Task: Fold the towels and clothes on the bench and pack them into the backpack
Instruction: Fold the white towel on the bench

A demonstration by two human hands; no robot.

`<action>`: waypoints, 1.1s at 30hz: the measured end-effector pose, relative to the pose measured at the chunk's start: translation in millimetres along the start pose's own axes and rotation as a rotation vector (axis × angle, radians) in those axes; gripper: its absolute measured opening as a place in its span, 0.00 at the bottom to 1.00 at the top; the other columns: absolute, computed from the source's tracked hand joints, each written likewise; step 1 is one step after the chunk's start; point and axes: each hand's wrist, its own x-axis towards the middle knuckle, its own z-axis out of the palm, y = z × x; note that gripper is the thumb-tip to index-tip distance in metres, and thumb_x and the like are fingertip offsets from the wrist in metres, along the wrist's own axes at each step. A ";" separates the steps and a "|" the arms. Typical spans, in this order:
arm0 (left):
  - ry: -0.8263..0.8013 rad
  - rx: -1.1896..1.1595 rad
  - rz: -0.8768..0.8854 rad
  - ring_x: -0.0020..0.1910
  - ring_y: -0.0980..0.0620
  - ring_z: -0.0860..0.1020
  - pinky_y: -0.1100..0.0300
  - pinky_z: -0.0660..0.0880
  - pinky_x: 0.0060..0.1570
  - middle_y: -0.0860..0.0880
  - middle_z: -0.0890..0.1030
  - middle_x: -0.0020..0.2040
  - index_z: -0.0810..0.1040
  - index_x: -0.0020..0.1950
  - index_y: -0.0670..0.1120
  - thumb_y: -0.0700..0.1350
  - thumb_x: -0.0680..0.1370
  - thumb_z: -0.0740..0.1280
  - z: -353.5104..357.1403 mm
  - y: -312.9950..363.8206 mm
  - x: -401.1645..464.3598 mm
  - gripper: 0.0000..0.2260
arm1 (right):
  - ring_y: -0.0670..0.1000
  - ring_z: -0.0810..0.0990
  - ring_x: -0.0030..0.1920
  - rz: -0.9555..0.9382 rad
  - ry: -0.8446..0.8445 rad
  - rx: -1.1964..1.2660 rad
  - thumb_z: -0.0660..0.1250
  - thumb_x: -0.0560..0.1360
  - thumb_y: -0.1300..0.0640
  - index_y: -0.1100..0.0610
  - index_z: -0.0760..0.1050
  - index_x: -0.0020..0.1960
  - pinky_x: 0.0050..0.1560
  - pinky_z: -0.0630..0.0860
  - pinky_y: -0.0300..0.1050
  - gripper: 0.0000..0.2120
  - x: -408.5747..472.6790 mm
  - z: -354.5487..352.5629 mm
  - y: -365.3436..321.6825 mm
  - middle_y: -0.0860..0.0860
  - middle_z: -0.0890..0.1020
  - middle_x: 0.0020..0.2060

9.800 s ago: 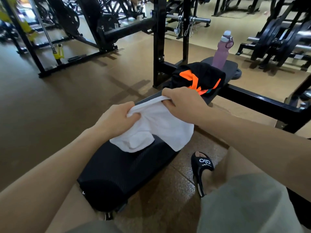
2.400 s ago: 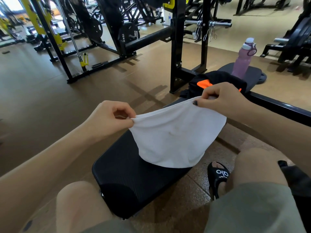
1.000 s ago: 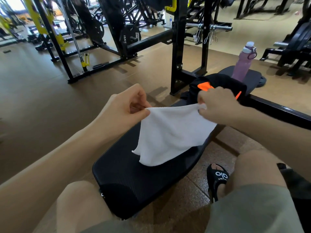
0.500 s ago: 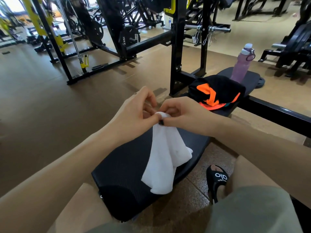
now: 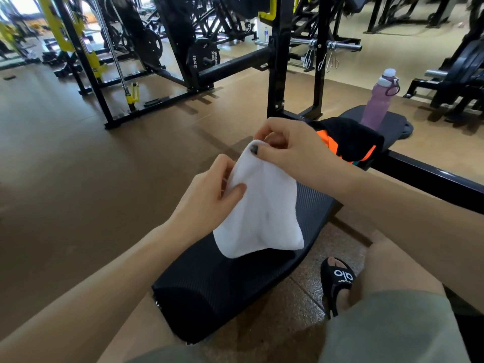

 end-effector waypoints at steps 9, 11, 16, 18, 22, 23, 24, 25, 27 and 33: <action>0.067 0.121 0.090 0.49 0.59 0.78 0.48 0.79 0.49 0.61 0.78 0.51 0.66 0.57 0.57 0.46 0.83 0.63 -1.6 -8.6 -7.1 0.07 | 0.47 0.83 0.45 0.002 0.104 0.026 0.68 0.79 0.54 0.52 0.79 0.51 0.50 0.81 0.48 0.04 1.8 -7.5 -0.8 0.45 0.84 0.42; 0.097 0.158 0.114 0.49 0.55 0.77 0.47 0.79 0.49 0.58 0.76 0.53 0.66 0.58 0.56 0.48 0.82 0.64 4.0 -6.9 -7.7 0.09 | 0.48 0.83 0.45 -0.009 0.106 0.032 0.68 0.79 0.54 0.53 0.79 0.51 0.49 0.81 0.50 0.04 1.4 -6.7 -3.4 0.46 0.84 0.41; 0.191 0.055 0.061 0.47 0.54 0.79 0.48 0.80 0.47 0.56 0.79 0.48 0.69 0.53 0.55 0.49 0.80 0.68 14.6 -7.6 -2.1 0.08 | 0.49 0.83 0.44 -0.043 0.117 0.028 0.68 0.79 0.55 0.53 0.79 0.51 0.47 0.80 0.46 0.03 2.6 -8.4 -5.1 0.47 0.84 0.41; 0.220 0.021 0.049 0.47 0.56 0.79 0.49 0.80 0.47 0.58 0.79 0.46 0.70 0.50 0.55 0.48 0.80 0.69 17.2 -9.4 -1.4 0.08 | 0.50 0.83 0.44 -0.042 0.128 0.033 0.68 0.79 0.55 0.54 0.79 0.51 0.45 0.79 0.44 0.03 3.3 -11.2 -4.9 0.47 0.84 0.40; 0.193 0.146 0.104 0.47 0.55 0.78 0.49 0.80 0.47 0.59 0.78 0.48 0.71 0.52 0.55 0.47 0.80 0.68 22.7 -17.0 -6.4 0.06 | 0.50 0.83 0.43 -0.048 0.147 0.048 0.68 0.79 0.57 0.55 0.79 0.51 0.43 0.78 0.41 0.03 4.0 -14.2 -5.5 0.48 0.84 0.40; 0.195 0.178 0.122 0.46 0.55 0.78 0.50 0.80 0.46 0.58 0.77 0.48 0.72 0.52 0.54 0.47 0.80 0.68 24.4 -19.2 -7.7 0.06 | 0.49 0.83 0.43 -0.050 0.154 0.058 0.68 0.79 0.57 0.55 0.79 0.51 0.43 0.78 0.40 0.03 3.9 -14.4 -5.8 0.48 0.84 0.40; 0.203 0.199 0.132 0.45 0.55 0.77 0.51 0.80 0.46 0.58 0.76 0.47 0.72 0.52 0.53 0.46 0.80 0.68 26.3 -21.2 -8.6 0.05 | 0.48 0.82 0.42 -0.049 0.161 0.071 0.68 0.79 0.58 0.55 0.79 0.51 0.42 0.77 0.39 0.03 4.1 -14.6 -6.0 0.48 0.84 0.39; 0.210 0.207 0.128 0.45 0.55 0.77 0.52 0.79 0.45 0.58 0.76 0.47 0.73 0.52 0.52 0.46 0.80 0.68 28.4 -22.9 -9.5 0.05 | 0.47 0.82 0.41 -0.047 0.166 0.084 0.68 0.79 0.58 0.55 0.79 0.51 0.41 0.76 0.37 0.02 4.3 -14.8 -6.4 0.47 0.84 0.38; 0.217 0.212 0.093 0.44 0.55 0.76 0.54 0.78 0.44 0.58 0.75 0.47 0.73 0.50 0.51 0.46 0.80 0.69 33.5 -26.6 -10.3 0.05 | 0.42 0.80 0.38 -0.043 0.173 0.100 0.67 0.79 0.57 0.54 0.78 0.50 0.39 0.74 0.32 0.02 4.9 -15.5 -7.5 0.44 0.83 0.36; 0.135 0.346 0.070 0.40 0.54 0.72 0.59 0.70 0.37 0.57 0.72 0.47 0.69 0.47 0.50 0.47 0.83 0.64 43.7 -50.8 -15.3 0.07 | 0.40 0.79 0.36 -0.046 0.225 0.105 0.67 0.79 0.58 0.51 0.78 0.48 0.38 0.70 0.30 0.02 6.9 -26.5 -7.3 0.46 0.83 0.35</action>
